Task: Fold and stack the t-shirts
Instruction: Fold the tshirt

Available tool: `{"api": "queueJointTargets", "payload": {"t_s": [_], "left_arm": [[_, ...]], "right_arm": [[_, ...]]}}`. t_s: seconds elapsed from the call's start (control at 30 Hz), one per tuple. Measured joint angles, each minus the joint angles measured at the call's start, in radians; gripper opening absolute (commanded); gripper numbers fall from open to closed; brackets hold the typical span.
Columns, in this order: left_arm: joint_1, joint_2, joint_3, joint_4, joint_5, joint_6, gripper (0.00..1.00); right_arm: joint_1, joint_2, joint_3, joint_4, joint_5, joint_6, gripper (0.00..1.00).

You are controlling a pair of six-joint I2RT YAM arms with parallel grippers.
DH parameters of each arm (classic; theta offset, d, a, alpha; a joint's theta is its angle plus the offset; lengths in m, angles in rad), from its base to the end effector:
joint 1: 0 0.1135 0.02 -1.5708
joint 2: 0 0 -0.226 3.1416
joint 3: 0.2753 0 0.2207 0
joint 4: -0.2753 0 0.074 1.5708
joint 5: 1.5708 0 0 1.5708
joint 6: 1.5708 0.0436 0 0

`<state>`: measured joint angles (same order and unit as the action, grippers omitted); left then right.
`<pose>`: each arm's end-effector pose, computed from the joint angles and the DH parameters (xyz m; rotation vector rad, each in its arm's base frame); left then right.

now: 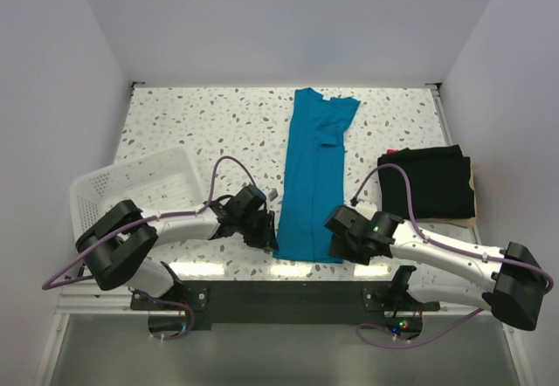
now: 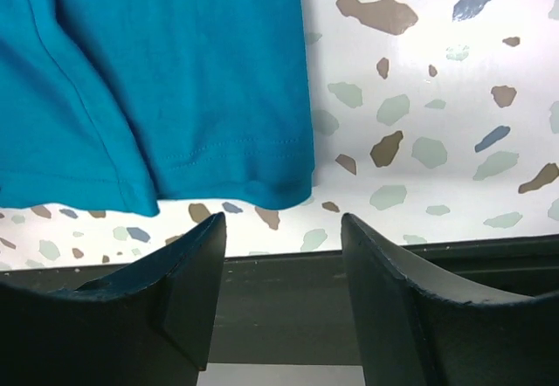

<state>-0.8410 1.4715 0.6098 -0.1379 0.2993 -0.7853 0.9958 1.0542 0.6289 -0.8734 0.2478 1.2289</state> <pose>0.1531 -0.1904 0.1190 0.2037 2.8206 -0.8954 0.0948 0.1266 0.1650 0.3723 2.7699 0.1890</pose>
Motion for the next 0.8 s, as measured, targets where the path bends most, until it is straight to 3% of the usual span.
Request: {"api": "queueJointTargets", "payload": {"t_s": [0.27,0.4,0.5,0.57,0.8], "left_arm": [[0.0,0.003,-0.001,0.004,0.011,0.011,0.24],[0.001,0.021,-0.001,0.026,0.032,0.012,0.14],[0.001,0.025,-0.006,0.036,0.037,0.013,0.04],[0.001,0.025,-0.01,0.043,0.038,0.012,0.0],[0.001,0.013,-0.019,0.045,0.034,0.011,0.0]], "right_arm": [[-0.035,0.016,-0.031,0.035,0.021,-0.009,0.52],[-0.051,0.032,-0.07,0.071,0.018,-0.02,0.49],[-0.057,0.033,-0.09,0.092,0.008,-0.027,0.4],[-0.06,0.032,-0.096,0.102,-0.003,-0.032,0.29],[-0.06,-0.01,-0.125,0.117,-0.031,-0.031,0.06]]}}
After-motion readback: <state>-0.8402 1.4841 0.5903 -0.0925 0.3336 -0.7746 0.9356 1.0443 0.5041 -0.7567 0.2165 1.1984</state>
